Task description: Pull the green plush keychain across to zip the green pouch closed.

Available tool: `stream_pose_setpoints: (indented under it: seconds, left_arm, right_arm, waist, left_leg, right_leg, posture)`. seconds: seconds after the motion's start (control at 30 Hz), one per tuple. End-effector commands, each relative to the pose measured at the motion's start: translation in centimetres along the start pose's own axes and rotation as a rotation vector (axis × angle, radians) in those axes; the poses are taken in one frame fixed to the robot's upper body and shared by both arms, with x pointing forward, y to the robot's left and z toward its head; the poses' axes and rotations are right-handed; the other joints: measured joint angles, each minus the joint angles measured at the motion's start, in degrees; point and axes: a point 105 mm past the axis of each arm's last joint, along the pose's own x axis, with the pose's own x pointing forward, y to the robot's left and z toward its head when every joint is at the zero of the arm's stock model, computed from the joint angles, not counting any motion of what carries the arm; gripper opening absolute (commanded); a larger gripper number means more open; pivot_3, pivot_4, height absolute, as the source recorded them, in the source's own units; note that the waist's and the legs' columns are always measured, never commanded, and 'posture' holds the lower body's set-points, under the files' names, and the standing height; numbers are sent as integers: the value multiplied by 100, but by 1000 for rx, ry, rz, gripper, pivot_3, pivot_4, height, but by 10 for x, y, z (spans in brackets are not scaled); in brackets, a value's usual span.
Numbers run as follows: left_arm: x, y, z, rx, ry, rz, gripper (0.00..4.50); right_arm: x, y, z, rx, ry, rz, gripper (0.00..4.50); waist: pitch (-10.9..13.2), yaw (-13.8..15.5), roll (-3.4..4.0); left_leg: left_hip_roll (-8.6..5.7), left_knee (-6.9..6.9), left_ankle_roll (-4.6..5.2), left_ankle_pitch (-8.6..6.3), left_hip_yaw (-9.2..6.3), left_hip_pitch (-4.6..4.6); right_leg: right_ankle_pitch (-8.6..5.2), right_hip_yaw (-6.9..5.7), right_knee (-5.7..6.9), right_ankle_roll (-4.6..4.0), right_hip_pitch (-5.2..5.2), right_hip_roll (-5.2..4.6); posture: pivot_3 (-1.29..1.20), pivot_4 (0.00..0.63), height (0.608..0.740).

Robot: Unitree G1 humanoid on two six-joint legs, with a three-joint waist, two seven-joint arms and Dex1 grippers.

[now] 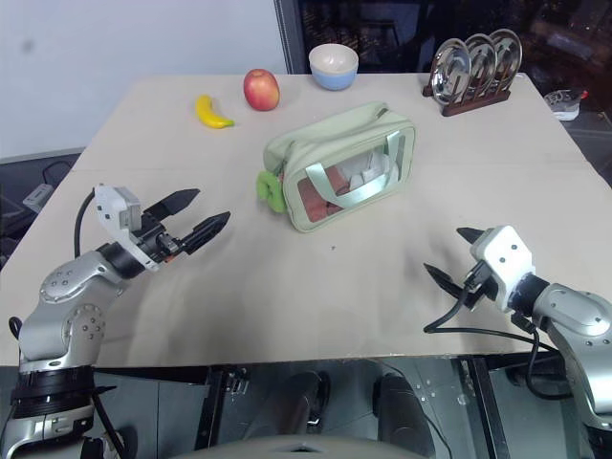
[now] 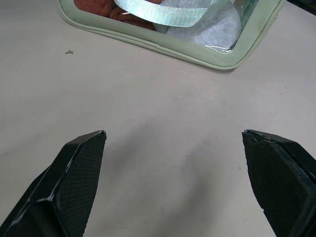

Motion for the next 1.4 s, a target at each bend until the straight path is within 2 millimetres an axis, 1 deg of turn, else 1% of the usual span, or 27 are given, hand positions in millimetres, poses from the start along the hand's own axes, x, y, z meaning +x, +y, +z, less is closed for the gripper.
stream_pose_setpoints:
  seconds: [0.03,0.1,0.27,0.37,0.47,0.63,0.73,0.83,0.9,1.03,1.13,1.27,1.4]
  left_arm:
    - [-2,-2,11,36,-42,-2,4436]
    - [-4,-7,10,27,-55,1,4436]
    - [-5,-14,10,12,-70,-14,4436]
    - [-6,-18,10,4,-77,-27,4436]
    - [-12,-32,15,-61,-112,-113,4436]
    - [-15,-36,21,-65,-134,-119,4436]
    - [-15,-43,22,-60,-134,-152,4436]
    - [-17,-54,22,-42,-131,-211,4436]
    - [-18,-57,21,-36,-123,-221,4436]
    - [-18,-57,19,-28,-113,-206,4436]
    - [-20,-57,17,-27,-110,-189,4436]
    - [-22,-59,15,-28,-109,-171,4436]
    - [-23,-62,14,-25,-110,-158,4436]
  right_arm:
    - [6,-4,14,-83,-37,-13,4500]
    - [15,-3,24,-161,-61,-3,4500]
    - [28,-2,36,-211,-103,29,4500]
    - [37,-3,40,-259,-110,35,4500]
    - [43,-1,42,-281,-120,47,4500]
    - [49,-1,46,-329,-143,62,4500]
    - [60,-10,61,-427,-169,46,4500]
    - [79,-29,79,-575,-152,-11,4500]
    - [91,-36,94,-658,-166,-28,4500]
    - [109,-38,118,-855,-206,-22,4500]
    - [122,-39,134,-963,-243,-21,4500]
    - [135,-40,146,-1040,-262,-12,4500]
    - [149,-40,145,-1116,-250,24,4500]
  waist:
    - [0,-1,0]
    - [0,-32,1]
    - [0,-10,0]
    - [0,4,-1]
    - [0,-4,-1]
    - [0,-4,0]
    - [1,-38,1]
    - [1,-80,0]
    - [2,-122,2]
    - [2,-138,1]
    - [2,-152,1]
    - [2,-157,1]
    - [3,-160,1]
  left_leg:
    - [0,0,0,0,0,0]
    - [0,0,0,0,5,2]
    - [1,0,-1,1,0,2]
    - [0,0,-1,1,-1,0]
    - [-3,1,-1,0,2,-1]
    - [-2,0,-1,0,-2,1]
    - [-2,0,-1,0,6,4]
    - [-2,0,-1,1,15,7]
    - [-1,0,-2,2,16,9]
    - [0,-2,-8,5,12,6]
    - [0,-9,-25,15,19,3]
    - [0,-14,-26,16,23,2]
    - [0,-18,-27,16,23,3]
  right_leg:
    - [0,0,0,0,0,0]
    - [0,2,1,0,-1,1]
    - [0,-1,3,0,0,2]
    - [1,-2,2,-1,0,0]
    - [1,1,-1,-1,-1,-3]
    - [0,-1,1,-2,-1,-1]
    - [1,1,2,-1,0,0]
    - [2,0,5,-3,-1,1]
    - [2,-1,6,-4,-2,3]
    - [4,0,5,-7,-5,6]
    - [5,0,5,-7,-13,6]
    - [5,1,4,-8,-18,6]
    - [7,2,4,-10,-20,7]
  posture:
    - [0,150,740]
    - [0,150,740]
    - [0,150,740]
    - [0,150,740]
    - [0,150,740]
    - [0,150,740]
    - [0,150,740]
    - [0,150,740]
    - [0,150,740]
    - [0,150,740]
    - [0,150,740]
    - [0,150,740]
    - [0,150,740]
